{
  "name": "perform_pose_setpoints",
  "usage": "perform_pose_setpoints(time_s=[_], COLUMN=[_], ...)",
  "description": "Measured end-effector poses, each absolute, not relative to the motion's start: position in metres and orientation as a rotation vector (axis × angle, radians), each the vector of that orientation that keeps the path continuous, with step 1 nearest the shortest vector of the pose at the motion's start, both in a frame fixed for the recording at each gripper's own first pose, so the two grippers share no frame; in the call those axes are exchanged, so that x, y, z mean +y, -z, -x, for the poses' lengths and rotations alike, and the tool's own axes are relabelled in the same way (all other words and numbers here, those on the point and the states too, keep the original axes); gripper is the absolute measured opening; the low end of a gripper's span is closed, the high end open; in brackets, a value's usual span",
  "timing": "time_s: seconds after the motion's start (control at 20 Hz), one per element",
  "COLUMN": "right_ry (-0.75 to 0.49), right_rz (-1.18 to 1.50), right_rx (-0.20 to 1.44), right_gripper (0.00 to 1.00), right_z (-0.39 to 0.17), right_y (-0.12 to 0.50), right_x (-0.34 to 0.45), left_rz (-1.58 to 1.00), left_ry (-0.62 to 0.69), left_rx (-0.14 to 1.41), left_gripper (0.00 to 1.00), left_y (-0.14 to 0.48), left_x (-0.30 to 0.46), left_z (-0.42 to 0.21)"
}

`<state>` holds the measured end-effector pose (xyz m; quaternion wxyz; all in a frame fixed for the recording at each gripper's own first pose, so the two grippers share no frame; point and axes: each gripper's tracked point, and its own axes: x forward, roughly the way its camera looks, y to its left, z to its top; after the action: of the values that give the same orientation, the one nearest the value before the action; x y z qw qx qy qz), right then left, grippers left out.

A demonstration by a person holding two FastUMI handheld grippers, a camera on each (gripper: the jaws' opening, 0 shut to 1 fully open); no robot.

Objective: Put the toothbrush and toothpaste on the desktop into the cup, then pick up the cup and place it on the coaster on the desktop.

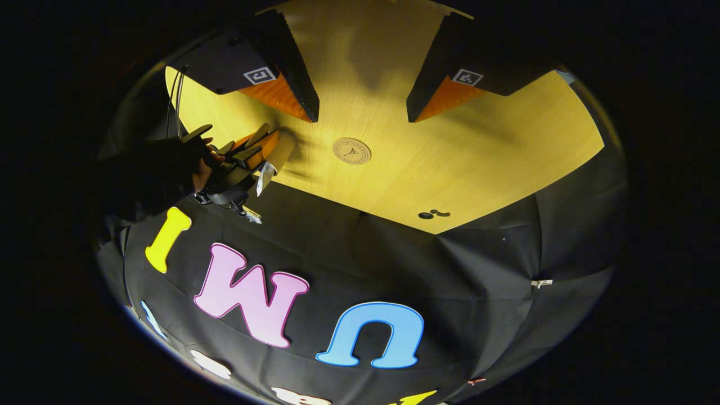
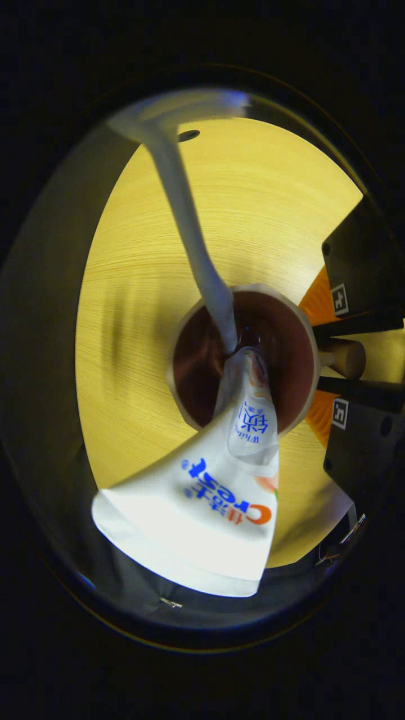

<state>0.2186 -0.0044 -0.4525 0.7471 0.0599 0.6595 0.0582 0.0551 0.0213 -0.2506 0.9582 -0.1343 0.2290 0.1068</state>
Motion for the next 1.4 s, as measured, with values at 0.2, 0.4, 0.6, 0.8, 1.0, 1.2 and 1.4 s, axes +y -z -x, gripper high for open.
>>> perform_pose_setpoints(time_s=[0.2, 0.4, 0.6, 0.8, 1.0, 1.2, 1.4], right_ry=[-0.136, -0.187, -0.203, -0.206, -0.225, -0.257, -0.293], right_rz=[-0.041, 0.023, 0.022, -0.014, -0.009, -0.012, 0.004], right_rx=[1.456, 1.454, 1.419, 1.392, 1.389, 1.387, 1.39], right_gripper=[0.31, 0.34, 0.24, 0.29, 0.29, 0.29, 0.29], right_z=[-0.211, -0.2, -0.204, -0.213, -0.219, -0.224, -0.231], right_y=[0.452, 0.448, 0.436, 0.42, 0.411, 0.406, 0.405], right_x=[-0.006, -0.004, 0.0, 0.011, 0.031, 0.061, 0.091], left_rz=[0.276, 0.277, 0.26, 0.258, 0.248, 0.247, 0.254], left_ry=[-0.246, -0.258, -0.243, -0.213, -0.194, -0.197, -0.215], left_rx=[0.477, 0.489, 0.499, 0.511, 0.532, 0.556, 0.557], left_gripper=[0.98, 0.98, 0.97, 0.98, 0.98, 0.98, 0.98], left_y=[0.252, 0.252, 0.255, 0.262, 0.27, 0.275, 0.276], left_x=[0.033, 0.036, 0.032, 0.021, 0.014, 0.016, 0.027], left_z=[-0.039, -0.026, -0.021, -0.018, -0.015, -0.005, -0.001])
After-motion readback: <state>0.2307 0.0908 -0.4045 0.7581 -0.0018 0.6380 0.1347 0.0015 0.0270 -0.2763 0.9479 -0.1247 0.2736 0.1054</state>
